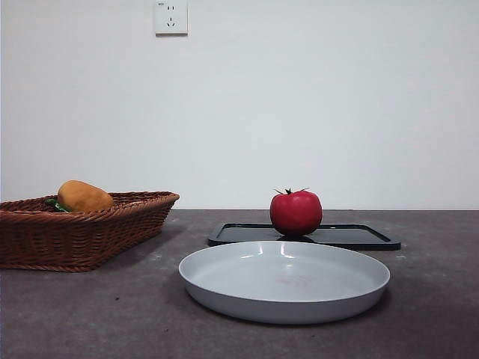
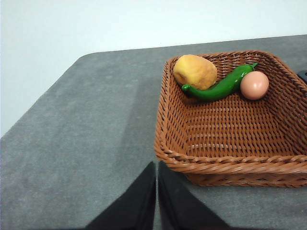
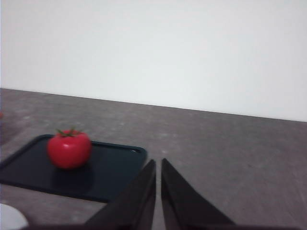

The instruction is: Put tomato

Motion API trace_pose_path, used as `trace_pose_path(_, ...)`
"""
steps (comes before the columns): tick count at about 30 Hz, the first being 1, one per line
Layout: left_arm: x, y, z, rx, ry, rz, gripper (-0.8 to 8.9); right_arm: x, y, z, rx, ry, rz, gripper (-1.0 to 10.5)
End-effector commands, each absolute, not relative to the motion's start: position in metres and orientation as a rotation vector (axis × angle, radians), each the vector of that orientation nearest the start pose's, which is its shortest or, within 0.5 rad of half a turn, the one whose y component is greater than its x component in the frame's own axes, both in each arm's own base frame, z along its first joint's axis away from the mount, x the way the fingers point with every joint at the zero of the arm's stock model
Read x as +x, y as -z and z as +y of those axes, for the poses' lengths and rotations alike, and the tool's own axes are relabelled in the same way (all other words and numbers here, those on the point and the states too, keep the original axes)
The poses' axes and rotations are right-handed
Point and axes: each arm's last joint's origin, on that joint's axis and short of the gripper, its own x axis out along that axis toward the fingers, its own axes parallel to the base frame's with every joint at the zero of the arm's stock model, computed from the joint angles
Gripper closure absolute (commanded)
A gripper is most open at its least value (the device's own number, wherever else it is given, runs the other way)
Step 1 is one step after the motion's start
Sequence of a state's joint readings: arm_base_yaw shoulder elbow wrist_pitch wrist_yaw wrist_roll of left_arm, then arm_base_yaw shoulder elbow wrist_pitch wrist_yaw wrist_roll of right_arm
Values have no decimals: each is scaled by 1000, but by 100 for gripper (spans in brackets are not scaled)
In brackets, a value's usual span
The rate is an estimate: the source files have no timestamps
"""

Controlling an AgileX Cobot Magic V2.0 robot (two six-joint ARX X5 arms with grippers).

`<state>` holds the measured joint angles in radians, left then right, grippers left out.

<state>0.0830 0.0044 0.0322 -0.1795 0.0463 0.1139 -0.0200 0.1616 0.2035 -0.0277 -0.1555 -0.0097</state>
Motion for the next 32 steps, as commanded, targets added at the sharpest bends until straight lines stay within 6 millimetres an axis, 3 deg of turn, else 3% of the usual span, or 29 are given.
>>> trace_pose_path(1, 95, -149, 7, 99, -31, 180, 806, 98, -205, 1, 18, -96, -29, 938)
trace_pose_path(12, 95, -149, 7, 99, -31, 180, 806, 99, -164, 1, 47, -73, 25, 938)
trace_pose_path(23, 95, -149, 7, 99, -31, 180, 806, 96, -150, 1, 55, -66, 173, 938)
trace_pose_path(32, 95, -149, 7, 99, -31, 180, 806, 96, -152, 0, 53, -61, 150, 938)
